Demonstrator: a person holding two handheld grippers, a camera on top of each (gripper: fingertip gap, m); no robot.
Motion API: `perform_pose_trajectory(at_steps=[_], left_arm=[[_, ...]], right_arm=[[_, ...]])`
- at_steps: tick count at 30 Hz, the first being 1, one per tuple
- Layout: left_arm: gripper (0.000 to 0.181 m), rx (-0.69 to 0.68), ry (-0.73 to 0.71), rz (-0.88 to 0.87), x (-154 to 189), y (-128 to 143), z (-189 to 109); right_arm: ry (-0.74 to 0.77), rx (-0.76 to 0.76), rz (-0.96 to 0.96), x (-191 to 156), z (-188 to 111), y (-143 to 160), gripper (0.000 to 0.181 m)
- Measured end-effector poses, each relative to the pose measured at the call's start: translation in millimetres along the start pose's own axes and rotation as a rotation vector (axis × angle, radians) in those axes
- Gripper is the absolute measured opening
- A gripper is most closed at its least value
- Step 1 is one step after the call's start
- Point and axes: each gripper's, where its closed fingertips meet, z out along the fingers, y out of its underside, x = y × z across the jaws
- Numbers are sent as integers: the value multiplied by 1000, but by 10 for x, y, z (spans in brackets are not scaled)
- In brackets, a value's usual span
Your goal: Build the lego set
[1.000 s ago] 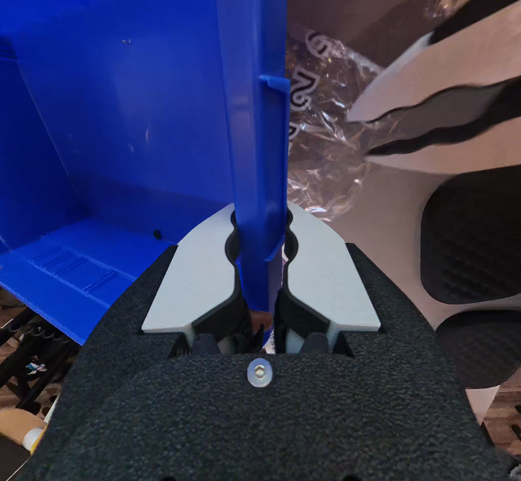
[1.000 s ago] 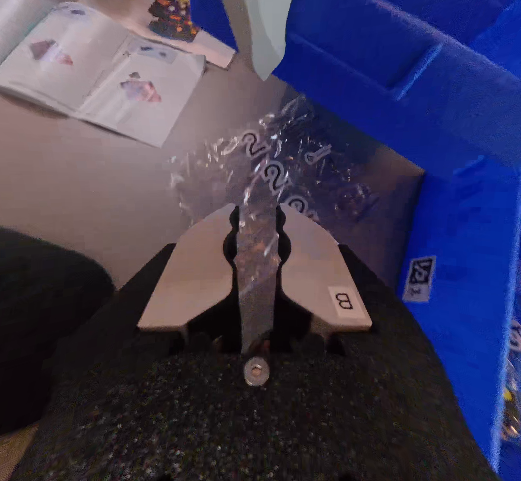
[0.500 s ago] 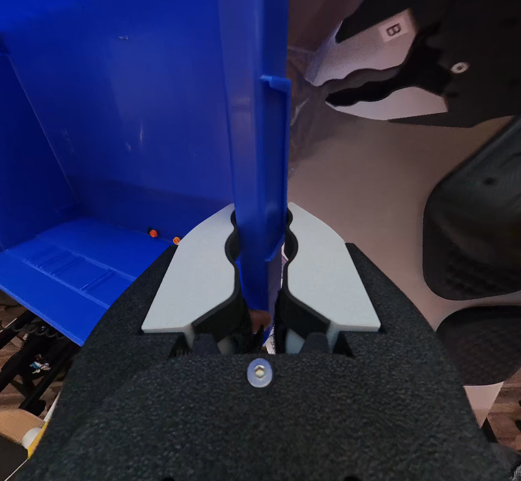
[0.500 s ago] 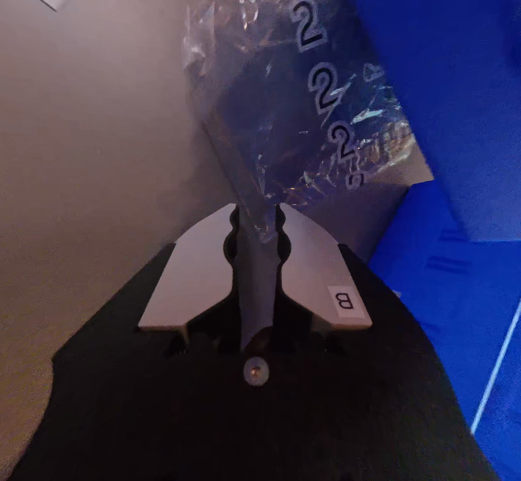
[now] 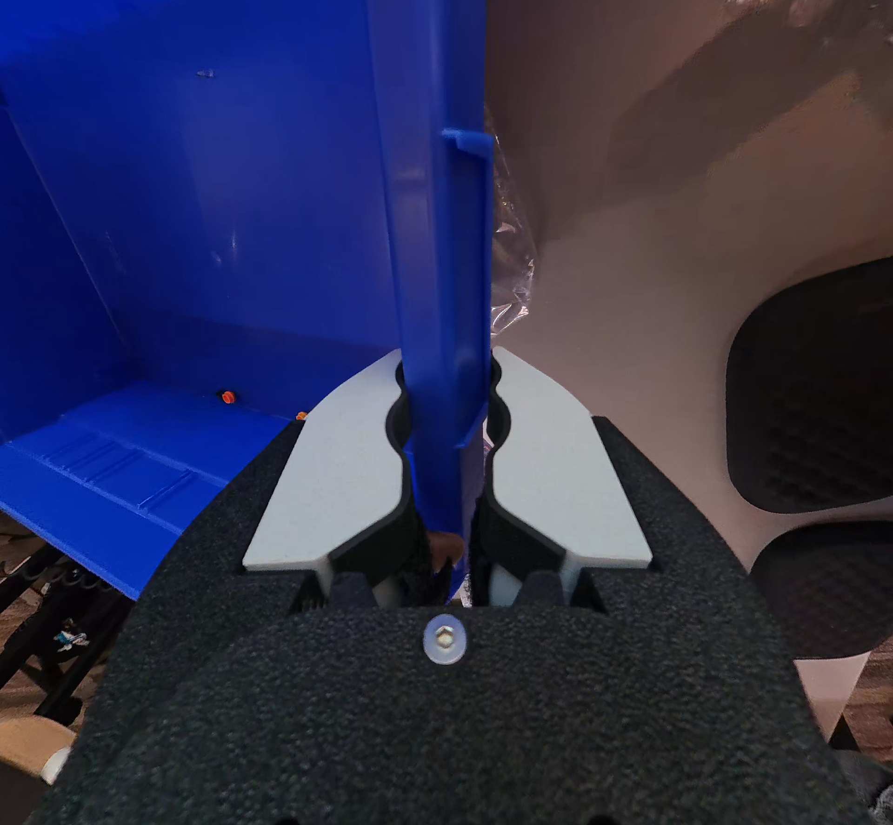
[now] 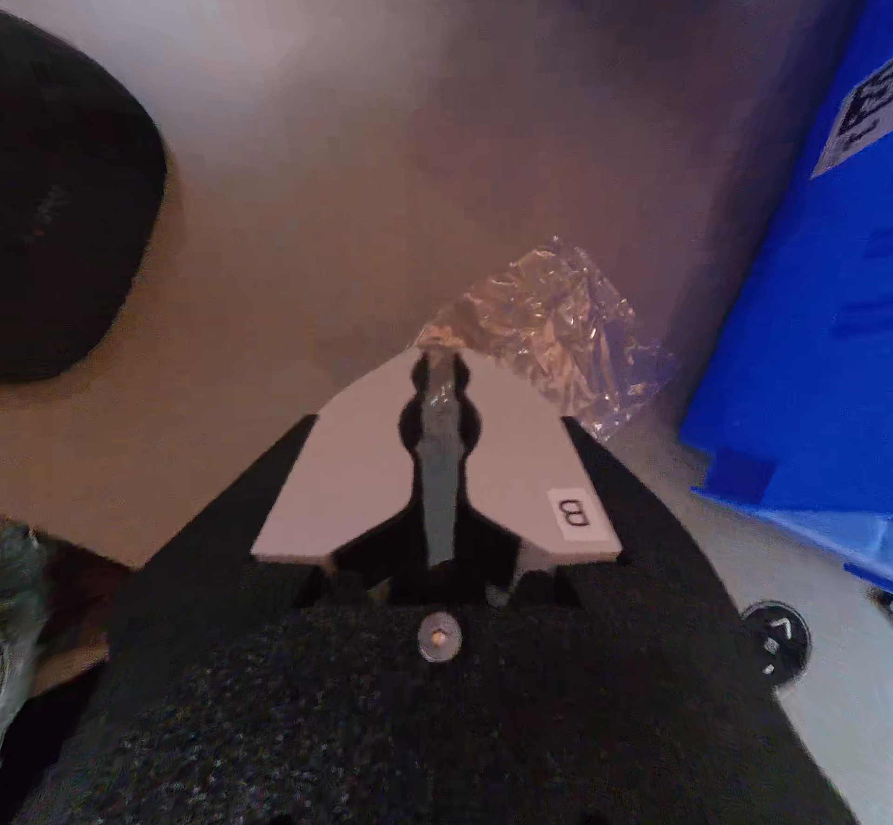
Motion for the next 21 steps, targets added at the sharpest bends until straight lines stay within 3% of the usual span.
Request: perform_pose_trajectory(at_steps=[1,5,8,11,12,15,17,19,20,21], left_arm=[[28,1,1,-1,-3,0,-3],[28,2,5,-9,-18,2,-21],[28,0,7,-8,-21,3,-27],[28,-7,6,-7,-23,15,-24],[29,-9,4,-7,-24,20,-23],[28,-8,5,-2,-21,27,-12],[28,-6,3,0,-24,23,-3],[28,-5,3,2,-27,20,7],[28,-5,3,3,-27,18,11],[28,-5,3,3,-25,18,15]], right_arm=[[26,44,10,44,32,-32,0],[96,37,-49,127,76,-144,0],[90,184,-54,78,16,-485,0],[125,236,-87,87,-129,-734,0],[126,257,-71,94,-185,-774,13],[146,145,102,227,-222,-504,57],[178,50,213,323,-138,-248,70],[158,-55,283,302,16,-21,72],[152,-33,322,302,61,-17,69],[167,-14,322,322,55,-33,45]])
